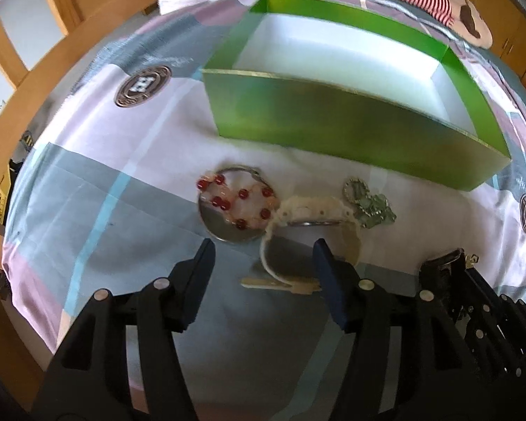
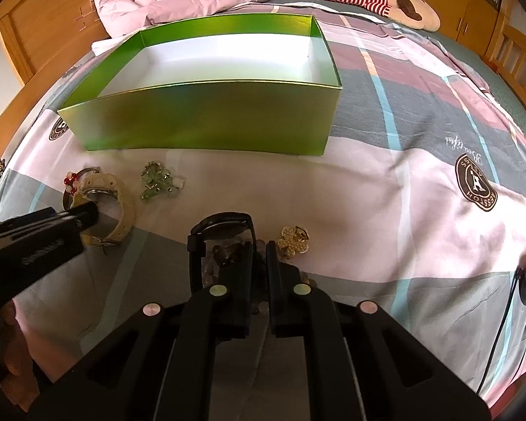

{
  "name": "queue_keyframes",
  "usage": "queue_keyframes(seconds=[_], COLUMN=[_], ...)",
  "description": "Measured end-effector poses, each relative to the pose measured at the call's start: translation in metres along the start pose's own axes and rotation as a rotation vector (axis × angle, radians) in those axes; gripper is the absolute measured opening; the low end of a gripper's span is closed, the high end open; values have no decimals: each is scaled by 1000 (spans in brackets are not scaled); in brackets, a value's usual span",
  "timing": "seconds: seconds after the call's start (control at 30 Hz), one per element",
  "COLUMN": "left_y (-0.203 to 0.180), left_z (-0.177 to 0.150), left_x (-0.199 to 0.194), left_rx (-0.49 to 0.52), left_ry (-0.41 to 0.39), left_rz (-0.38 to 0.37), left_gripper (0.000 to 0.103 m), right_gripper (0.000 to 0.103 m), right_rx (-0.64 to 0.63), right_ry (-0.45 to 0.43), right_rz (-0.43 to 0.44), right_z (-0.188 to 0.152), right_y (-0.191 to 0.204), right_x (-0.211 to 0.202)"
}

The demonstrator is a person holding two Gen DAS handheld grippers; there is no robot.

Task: Organize jewelry
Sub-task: 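Move the left tool to the white watch while the right tool grasps the black watch, then close the left tool on the white watch while the right tool holds the black watch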

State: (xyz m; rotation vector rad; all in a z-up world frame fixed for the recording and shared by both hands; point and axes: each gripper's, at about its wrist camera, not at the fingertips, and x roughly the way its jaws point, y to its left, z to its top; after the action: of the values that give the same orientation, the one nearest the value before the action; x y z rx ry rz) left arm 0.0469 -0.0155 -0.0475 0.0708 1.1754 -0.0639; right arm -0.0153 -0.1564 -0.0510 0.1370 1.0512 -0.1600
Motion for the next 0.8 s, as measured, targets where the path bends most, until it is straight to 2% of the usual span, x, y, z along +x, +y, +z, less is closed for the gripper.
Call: queue_keyframes(seconds=[0.07, 0.1, 0.17, 0.23, 0.37, 0.5, 0.6, 0.77, 0.8], left_y=[-2, -4, -4, 1, 13, 41, 55, 63, 62], left_z=[0, -1, -3, -4, -5, -5, -6, -6, -7], left_x=[5, 7, 6, 1, -13, -33, -41, -25, -23], left_rx=[6, 10, 9, -10, -57, -185, -249, -305, -302], left_ry=[23, 33, 31, 9, -37, -99, -127, -46, -34], left_rz=[-14, -21, -17, -37, -66, -190, -230, -246, -245], left_gripper=[38, 22, 11, 6, 6, 6, 6, 6, 6], right_gripper=[9, 8, 8, 8, 8, 9, 9, 9, 18], right_rx=[-5, -10, -13, -4, 17, 58, 82, 79, 75], right_ry=[1, 0, -1, -4, -20, -57, -87, -55, -42], right_rz=[-1, -4, -4, -3, 4, 10, 14, 41, 54], right_z=[-1, -1, -2, -3, -2, 4, 8, 15, 15], right_y=[1, 2, 2, 0, -5, -19, -28, -30, -27], right_x=[-1, -1, -2, -4, -13, -31, -45, -41, -37])
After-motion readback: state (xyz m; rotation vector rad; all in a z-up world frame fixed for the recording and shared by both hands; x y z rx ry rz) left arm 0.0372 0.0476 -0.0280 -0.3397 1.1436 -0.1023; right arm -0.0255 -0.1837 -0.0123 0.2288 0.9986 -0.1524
